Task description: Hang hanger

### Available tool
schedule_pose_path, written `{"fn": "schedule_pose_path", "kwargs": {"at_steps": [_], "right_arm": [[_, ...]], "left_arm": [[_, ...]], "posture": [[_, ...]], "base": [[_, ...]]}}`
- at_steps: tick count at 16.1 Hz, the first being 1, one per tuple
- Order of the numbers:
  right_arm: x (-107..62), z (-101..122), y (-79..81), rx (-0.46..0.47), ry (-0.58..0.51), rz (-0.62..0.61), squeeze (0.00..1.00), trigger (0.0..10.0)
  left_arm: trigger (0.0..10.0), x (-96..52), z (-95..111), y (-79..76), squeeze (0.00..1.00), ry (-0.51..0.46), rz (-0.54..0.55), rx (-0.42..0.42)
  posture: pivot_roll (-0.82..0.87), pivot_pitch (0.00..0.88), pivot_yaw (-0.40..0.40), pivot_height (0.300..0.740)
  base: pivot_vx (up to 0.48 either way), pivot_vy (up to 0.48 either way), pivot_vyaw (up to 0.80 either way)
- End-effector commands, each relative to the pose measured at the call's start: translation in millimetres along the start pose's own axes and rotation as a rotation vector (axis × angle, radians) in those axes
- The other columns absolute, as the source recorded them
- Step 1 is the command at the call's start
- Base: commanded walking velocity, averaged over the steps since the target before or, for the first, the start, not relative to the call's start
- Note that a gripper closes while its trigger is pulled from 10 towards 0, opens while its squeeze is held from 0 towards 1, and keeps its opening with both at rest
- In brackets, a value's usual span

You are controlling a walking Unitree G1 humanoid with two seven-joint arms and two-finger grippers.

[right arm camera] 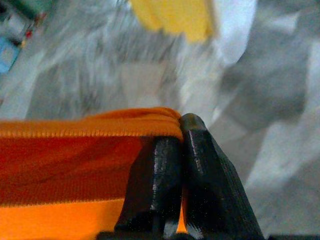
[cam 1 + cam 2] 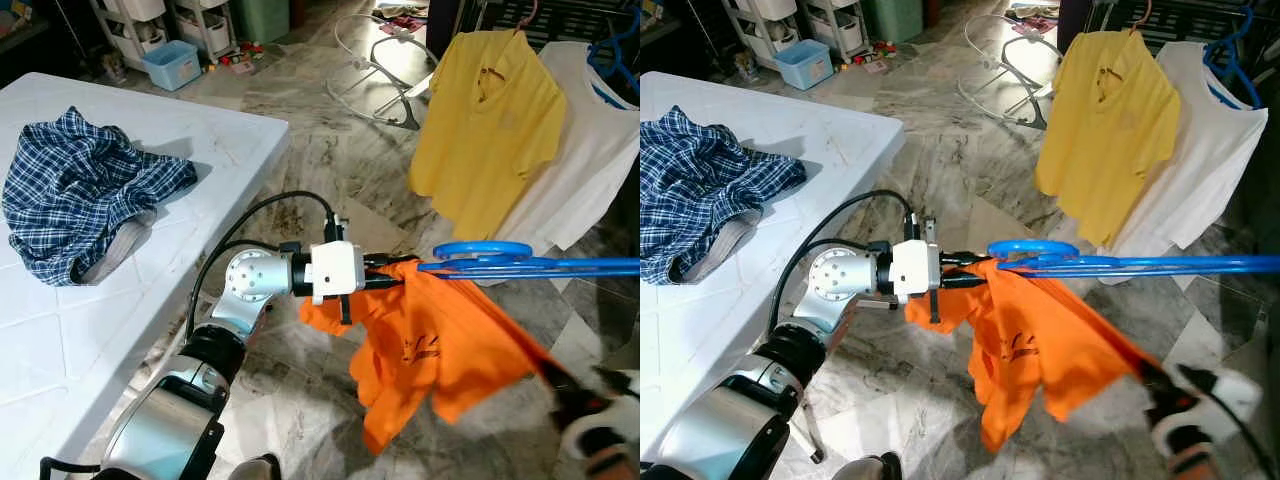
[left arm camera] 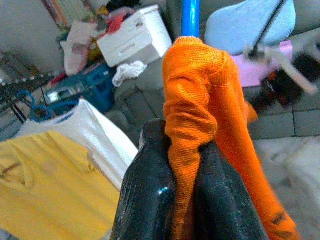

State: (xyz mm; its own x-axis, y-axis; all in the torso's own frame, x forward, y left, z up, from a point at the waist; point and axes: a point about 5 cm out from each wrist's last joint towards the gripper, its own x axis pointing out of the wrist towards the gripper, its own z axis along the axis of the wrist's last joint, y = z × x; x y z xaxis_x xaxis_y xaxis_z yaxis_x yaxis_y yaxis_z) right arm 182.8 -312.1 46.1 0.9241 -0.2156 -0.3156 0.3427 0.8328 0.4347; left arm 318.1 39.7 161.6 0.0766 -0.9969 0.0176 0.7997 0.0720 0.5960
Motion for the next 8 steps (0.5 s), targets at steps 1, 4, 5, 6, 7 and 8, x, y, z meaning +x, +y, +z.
{"fn": "schedule_pose_path", "kwargs": {"at_steps": [1,4,5,6,7,8], "right_arm": [[-14.8,21,-28.1,-0.010,-0.061,-0.146,0.00,0.0],[-20.0,53,-29.9,-0.054,-0.147,-0.161,0.00,0.0],[-22.4,79,-26.9,-0.090,-0.220,-0.167,0.00,0.0],[-23.8,93,-24.5,-0.105,-0.263,-0.174,0.00,0.0],[-25.6,109,-19.7,-0.117,-0.302,-0.172,0.00,0.0],[-26.6,117,-16.0,-0.130,-0.322,-0.166,0.00,0.0]], "left_arm": [[10.0,-14.1,0,8.3,0.00,-0.003,0.095,0.021],[10.0,-19.1,-10,-3.3,0.00,0.036,0.079,-0.012],[10.0,-23.4,-18,-13.1,0.00,0.071,0.056,-0.037],[10.0,-25.7,-23,-19.7,0.00,0.094,0.041,-0.053],[10.0,-28.5,-29,-27.4,0.00,0.123,0.025,-0.074],[10.0,-30.6,-34,-31.9,0.00,0.147,0.021,-0.096]], "posture": [[0.00,0.131,0.020,0.740],[-0.01,0.129,0.021,0.740],[-0.02,0.127,0.024,0.740],[-0.02,0.125,0.025,0.740],[-0.03,0.120,0.027,0.740],[-0.03,0.116,0.027,0.740]], "base": [[0.000,0.000,0.00],[0.000,0.000,0.00],[0.000,0.000,0.00],[0.000,0.000,0.00],[0.000,0.000,0.00],[0.000,0.000,0.00]]}}
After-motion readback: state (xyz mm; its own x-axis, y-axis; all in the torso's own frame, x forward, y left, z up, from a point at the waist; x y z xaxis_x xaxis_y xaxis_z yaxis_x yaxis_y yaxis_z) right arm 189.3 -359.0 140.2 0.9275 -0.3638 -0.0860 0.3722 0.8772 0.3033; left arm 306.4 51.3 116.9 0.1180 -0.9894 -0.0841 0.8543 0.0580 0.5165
